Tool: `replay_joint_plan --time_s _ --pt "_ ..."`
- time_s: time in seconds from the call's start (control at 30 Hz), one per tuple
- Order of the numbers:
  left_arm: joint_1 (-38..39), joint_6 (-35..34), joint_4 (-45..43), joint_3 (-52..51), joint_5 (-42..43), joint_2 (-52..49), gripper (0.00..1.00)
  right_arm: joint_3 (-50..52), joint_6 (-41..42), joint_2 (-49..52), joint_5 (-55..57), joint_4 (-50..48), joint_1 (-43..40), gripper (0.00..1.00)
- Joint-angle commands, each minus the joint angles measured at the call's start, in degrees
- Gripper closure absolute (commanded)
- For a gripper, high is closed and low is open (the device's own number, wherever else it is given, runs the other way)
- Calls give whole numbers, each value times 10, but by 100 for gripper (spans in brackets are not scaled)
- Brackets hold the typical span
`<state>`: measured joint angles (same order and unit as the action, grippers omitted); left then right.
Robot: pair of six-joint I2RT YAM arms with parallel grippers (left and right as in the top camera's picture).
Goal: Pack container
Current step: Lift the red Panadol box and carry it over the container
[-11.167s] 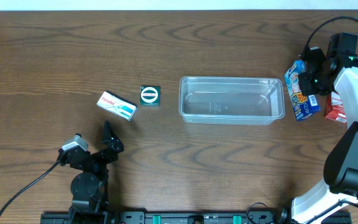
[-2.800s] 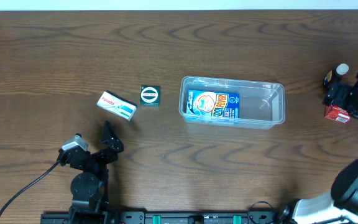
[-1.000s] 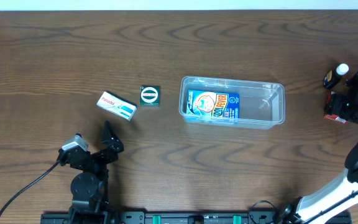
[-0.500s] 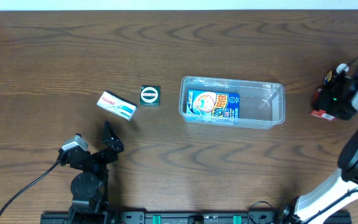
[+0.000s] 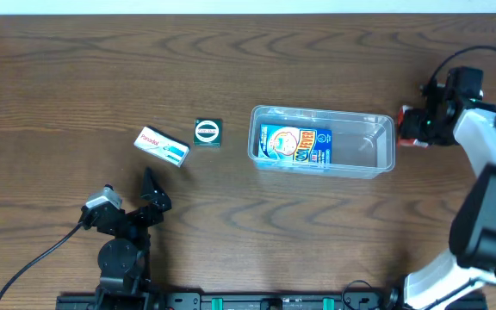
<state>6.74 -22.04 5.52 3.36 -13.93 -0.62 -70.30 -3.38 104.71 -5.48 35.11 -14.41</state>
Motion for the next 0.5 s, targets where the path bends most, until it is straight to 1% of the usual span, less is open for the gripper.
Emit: replay_joint_plan --time_s 0.0,0.07,0.23,0.37,0.47 --pt "-4 8 6 -16 -7 3 2 -2 8 -78 -3 -1 12 41" --pt "-4 8 6 -16 -7 3 2 -2 13 -118 -3 2 20 42" --pt "-4 8 6 -16 -7 3 2 -2 49 -206 -10 23 54 41" --pt "-4 8 6 -16 -7 3 2 -2 84 -249 -10 49 103 41" --pt "-4 8 6 -17 -7 3 2 -2 97 -257 -10 65 149 42"
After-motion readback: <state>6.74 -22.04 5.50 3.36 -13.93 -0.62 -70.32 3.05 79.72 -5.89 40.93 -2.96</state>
